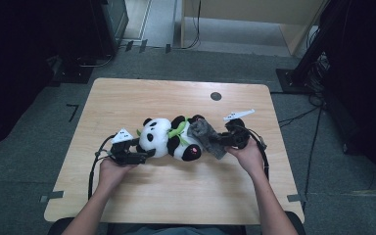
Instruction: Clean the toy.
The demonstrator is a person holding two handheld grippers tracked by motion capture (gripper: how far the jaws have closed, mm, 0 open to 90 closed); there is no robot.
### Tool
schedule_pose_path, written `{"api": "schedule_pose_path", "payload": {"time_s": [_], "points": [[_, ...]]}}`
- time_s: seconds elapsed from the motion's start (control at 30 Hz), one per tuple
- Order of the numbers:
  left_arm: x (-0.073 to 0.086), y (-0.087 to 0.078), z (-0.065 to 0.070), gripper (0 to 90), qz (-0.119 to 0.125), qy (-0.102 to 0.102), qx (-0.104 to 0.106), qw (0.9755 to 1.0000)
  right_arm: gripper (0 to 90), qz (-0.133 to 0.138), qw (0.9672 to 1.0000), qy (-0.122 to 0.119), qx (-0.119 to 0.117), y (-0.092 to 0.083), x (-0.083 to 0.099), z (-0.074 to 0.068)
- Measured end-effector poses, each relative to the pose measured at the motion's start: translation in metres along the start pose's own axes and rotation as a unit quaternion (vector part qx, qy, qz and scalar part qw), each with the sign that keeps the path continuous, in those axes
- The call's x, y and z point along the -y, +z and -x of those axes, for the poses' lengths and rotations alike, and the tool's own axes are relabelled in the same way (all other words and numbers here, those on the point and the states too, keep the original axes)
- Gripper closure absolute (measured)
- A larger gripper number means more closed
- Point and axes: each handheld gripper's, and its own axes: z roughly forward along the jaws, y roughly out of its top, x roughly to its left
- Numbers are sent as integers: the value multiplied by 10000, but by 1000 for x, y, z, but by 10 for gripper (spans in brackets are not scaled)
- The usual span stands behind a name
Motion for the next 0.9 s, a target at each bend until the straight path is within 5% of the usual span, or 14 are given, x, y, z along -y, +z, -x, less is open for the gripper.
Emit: {"api": "schedule_pose_path", "payload": {"time_s": [0.27, 0.43, 0.9], "points": [[0, 0, -1, 202, 23, 24, 2, 10000, 771, -104, 9991, 86, 395, -12, 6, 13], [0, 0, -1, 219, 35, 45, 6, 10000, 774, 132, 9994, 51, 319, -29, 3, 9], [0, -1, 0, 247, 50, 63, -20, 10000, 779, 454, 9977, -500, -83, -59, -40, -55]]}}
